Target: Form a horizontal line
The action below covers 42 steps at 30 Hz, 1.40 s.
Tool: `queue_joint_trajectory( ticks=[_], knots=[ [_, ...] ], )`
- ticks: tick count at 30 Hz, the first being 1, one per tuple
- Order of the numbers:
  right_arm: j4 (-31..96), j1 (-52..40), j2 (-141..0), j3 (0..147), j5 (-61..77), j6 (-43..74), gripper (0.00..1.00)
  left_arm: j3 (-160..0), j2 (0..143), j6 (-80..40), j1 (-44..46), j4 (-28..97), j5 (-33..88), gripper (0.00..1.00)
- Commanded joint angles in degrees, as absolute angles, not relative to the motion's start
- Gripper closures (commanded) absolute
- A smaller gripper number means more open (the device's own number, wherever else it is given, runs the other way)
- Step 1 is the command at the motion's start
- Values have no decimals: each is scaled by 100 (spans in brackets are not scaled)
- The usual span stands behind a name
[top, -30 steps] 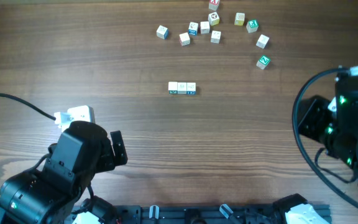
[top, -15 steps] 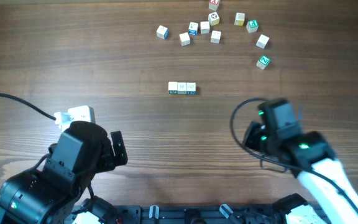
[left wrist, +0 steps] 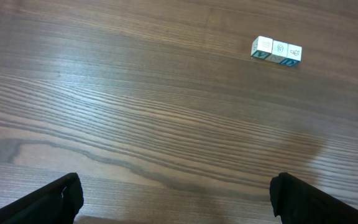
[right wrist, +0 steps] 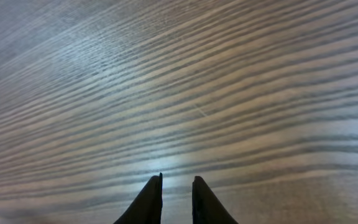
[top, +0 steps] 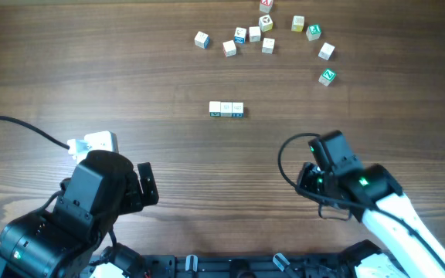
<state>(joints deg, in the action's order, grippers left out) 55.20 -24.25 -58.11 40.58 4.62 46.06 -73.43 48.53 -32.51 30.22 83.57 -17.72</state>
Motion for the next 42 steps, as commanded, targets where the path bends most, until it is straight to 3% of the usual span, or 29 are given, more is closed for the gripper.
queue_joint_trajectory(
  ticks=[1,5,7,9,10,11,17,33,42],
  knots=[
    [5789,-2460,-4779,4091,193,4495,83,-7328,4842,-3350,2989,8344,-1761,0],
    [6187,-2458,-2840,4093,-161,4565,81,-7328,4842,-3350,2987,8344,-1761,0],
    [6198,-2458,-2145,4093,-342,5059,69,-7328,4842,-3350,2987,8342,-1761,0],
    [6195,-2458,-1667,4093,-346,5308,40,-7328,4842,-3350,2987,8344,-1761,0],
    [6213,-2458,-1479,4091,-346,5428,5,-7328,4842,-3350,2987,8344,-1761,0],
    [6235,-2458,-1339,4091,-342,5516,0,-7328,4842,-3350,2987,8344,-1761,0],
    [6471,-2458,-1170,4091,-340,5968,0,-7328,4842,-3350,2987,8344,-1761,0],
    [6547,-2458,-1170,4091,-342,11861,0,-7328,4842,-3350,2987,8344,-1761,0],
    [6569,-2458,-1173,4091,-340,11867,0,-7328,4842,-3350,2987,8344,-1761,0]
  ],
)
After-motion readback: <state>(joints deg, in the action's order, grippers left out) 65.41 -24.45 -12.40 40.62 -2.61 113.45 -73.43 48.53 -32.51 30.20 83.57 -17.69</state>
